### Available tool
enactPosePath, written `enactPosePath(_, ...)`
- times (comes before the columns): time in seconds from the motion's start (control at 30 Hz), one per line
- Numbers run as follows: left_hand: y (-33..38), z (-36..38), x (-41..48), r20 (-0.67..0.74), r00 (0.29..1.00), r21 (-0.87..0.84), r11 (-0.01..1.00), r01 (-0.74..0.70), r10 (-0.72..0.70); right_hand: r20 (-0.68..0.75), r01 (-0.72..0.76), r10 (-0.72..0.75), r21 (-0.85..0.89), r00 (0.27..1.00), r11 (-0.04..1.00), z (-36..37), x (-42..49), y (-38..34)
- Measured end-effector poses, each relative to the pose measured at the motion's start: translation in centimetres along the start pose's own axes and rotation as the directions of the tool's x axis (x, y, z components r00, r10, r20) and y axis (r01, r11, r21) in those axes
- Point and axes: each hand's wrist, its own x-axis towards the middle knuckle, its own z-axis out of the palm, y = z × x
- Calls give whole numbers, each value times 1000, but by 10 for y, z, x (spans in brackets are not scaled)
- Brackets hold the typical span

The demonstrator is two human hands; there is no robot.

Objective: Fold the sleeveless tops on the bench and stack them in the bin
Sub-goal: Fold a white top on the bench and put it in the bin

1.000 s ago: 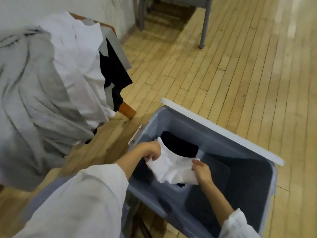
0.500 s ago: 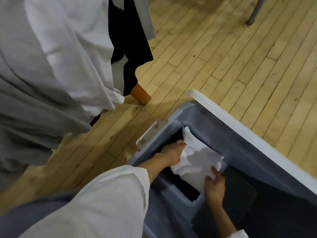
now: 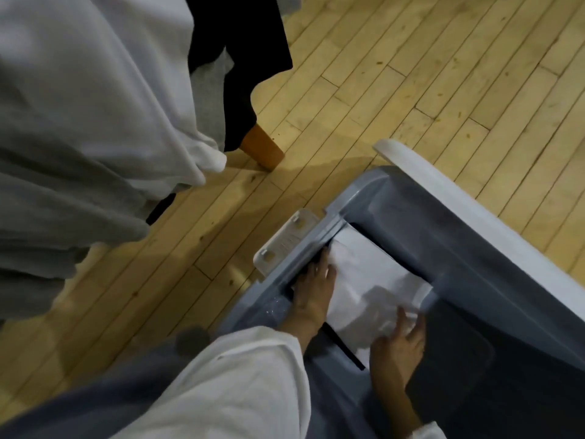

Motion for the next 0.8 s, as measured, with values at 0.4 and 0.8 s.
enactPosePath(0.4,-14,23,4,137,989,-112,993,-36,51,441,34,60,-202,895,979,10,65,-20)
enactPosePath(0.8,-15,38,1,166,980,-147,985,-89,113,536,310,-230,-64,812,949,37,137,-111)
